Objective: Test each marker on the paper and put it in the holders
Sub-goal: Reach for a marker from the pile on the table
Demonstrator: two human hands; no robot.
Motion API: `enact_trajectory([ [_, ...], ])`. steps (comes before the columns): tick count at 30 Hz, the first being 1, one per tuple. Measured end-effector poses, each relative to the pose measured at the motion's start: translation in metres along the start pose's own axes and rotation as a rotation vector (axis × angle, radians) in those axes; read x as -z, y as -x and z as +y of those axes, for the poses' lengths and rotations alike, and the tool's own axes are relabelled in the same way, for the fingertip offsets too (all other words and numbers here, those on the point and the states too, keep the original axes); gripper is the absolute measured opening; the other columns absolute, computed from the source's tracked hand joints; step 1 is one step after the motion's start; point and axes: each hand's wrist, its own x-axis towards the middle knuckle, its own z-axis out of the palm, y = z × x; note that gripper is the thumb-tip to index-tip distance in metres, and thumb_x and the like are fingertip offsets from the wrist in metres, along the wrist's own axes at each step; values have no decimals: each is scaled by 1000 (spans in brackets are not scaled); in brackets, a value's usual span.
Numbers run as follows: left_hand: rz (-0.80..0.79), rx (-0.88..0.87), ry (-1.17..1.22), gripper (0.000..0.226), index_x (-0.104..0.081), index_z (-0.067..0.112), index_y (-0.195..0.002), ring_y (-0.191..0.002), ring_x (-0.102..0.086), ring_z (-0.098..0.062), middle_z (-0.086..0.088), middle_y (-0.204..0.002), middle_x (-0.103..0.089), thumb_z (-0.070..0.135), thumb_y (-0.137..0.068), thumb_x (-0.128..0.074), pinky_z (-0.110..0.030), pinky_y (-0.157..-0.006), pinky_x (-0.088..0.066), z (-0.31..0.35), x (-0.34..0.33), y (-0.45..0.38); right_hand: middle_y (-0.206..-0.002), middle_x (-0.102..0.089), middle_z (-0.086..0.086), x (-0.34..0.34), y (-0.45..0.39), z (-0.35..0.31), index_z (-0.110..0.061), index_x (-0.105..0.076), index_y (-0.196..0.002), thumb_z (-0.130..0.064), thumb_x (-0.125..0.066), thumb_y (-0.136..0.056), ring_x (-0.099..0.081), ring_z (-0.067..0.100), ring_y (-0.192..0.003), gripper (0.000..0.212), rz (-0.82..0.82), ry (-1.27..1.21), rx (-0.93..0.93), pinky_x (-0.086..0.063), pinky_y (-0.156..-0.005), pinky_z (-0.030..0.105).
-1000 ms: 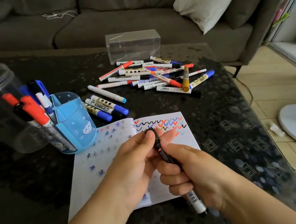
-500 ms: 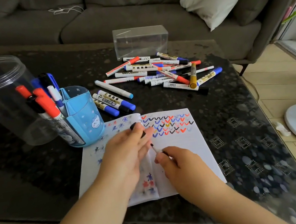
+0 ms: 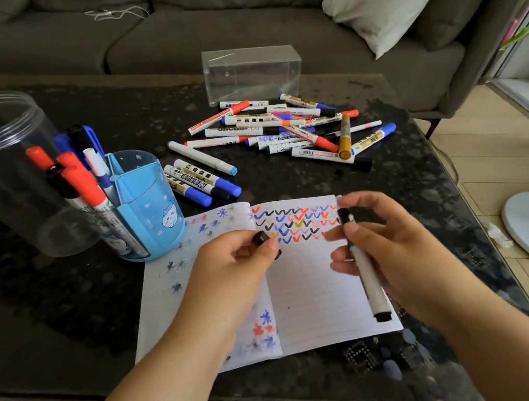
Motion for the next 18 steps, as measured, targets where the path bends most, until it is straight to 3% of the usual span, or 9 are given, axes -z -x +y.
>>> enact_trajectory([
  [3,-33,-54,-55,8,-70,26,-90,-77,-63,2,11,-83,-69,21,-83,-68,-8,-65,-45,-1,-4,-2,-74,-67,15,9,-7,-5,-6,-66,-95,-4,-41,-97,-60,14,-55,25,28,-319,-77,-54,-54,21],
  [7,-55,-123,-139,14,-68,28,-86,-79,-64,-6,8,-83,-69,17,-79,-72,-16,-71,-48,-5,-10,-4,-66,-63,13,24,-17,-4,-2,-62,-98,5,-32,-95,-53,12,-52,31,55,-472,-69,-49,-48,20],
  [10,-60,-183,-241,14,-66,30,-83,-74,-62,-5,10,-79,-67,18,-79,-72,-16,-68,-48,-7,-16,-5,-63,-60,8,31,-23,0,-8,-58,-100,7,-40,-92,-45,10,-49,25,97,-202,1,-43,-48,21],
  [13,-96,-274,-364,13,-61,31,-86,-78,-60,-2,14,-84,-65,20,-84,-66,-6,-66,-42,-8,-21,-4,-57,-57,2,34,-28,5,-11,-57,-93,-9,-52,-94,-41,11,-49,6,158,20,4,-38,-52,25],
  [16,-138,-409,-532,8,-58,27,-95,-80,-55,0,14,-89,-61,24,-89,-60,-4,-64,-40,-10,-27,-1,-51,-50,0,35,-35,9,-15,-54,-80,-29,-54,-94,-39,11,-45,20,199,142,-14,-35,-50,24],
  [18,-153,-478,-639,12,-56,27,-102,-88,-54,-5,9,-97,-59,29,-91,-57,-12,-71,-43,-12,-31,-1,-52,-46,-2,34,-40,12,-16,-54,-80,-26,-53,-94,-39,10,-45,18,253,197,-33,-34,-47,23],
])
